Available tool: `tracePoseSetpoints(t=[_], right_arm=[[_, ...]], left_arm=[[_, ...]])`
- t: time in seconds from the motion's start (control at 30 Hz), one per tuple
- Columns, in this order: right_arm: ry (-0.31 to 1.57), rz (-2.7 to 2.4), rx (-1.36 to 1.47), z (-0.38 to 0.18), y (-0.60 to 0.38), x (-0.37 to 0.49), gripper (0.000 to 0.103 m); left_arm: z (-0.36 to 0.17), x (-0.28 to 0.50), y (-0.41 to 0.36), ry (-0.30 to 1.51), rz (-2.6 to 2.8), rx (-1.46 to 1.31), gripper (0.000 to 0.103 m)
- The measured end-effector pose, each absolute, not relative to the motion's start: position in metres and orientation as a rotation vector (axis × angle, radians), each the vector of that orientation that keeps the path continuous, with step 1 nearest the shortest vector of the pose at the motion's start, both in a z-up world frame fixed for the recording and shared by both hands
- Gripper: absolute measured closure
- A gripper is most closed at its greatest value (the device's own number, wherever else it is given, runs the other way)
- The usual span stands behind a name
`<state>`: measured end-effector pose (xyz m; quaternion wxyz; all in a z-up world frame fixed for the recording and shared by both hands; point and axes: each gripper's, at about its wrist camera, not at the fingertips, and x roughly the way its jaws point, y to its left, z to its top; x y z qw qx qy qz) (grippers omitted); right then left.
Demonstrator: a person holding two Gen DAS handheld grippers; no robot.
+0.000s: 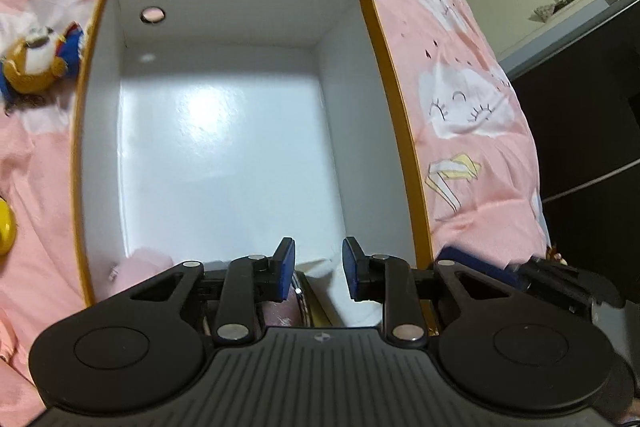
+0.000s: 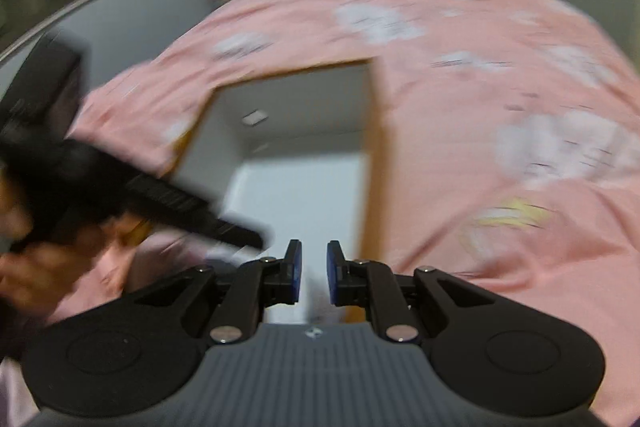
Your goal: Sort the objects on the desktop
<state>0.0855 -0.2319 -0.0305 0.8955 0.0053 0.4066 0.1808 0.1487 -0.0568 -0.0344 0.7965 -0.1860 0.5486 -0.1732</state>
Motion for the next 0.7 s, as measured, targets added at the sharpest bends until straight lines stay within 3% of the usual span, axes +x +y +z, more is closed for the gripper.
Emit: tracePoseSetpoints(t=[0.1, 0.23, 0.33, 0.7], right_arm=[[0.912, 0.438, -0.148, -0.034, -0.204, 0.093, 0.088], [1.004, 0.483, -0.326, -0.045, -0.175, 0.106, 0.066], [1.079, 0.493, -0.428, -0.050, -0.159, 0.116, 0.062], [1.340, 0.493, -0.646, -0.082, -0.127, 0.153, 0.062]], left_arm=[[-0.026, 0.142, -0.057, 1.150, -0.347, -0.342, 0.074], [-0.018, 0.130, -0.042, 1.119, -0.319, -0.315, 0.074], [-0.014, 0.122, -0.030, 1.094, -0.300, -0.315, 0.074], [-0.022, 0.106, 0.012, 1.079, -0.304, -0.405, 0.074]])
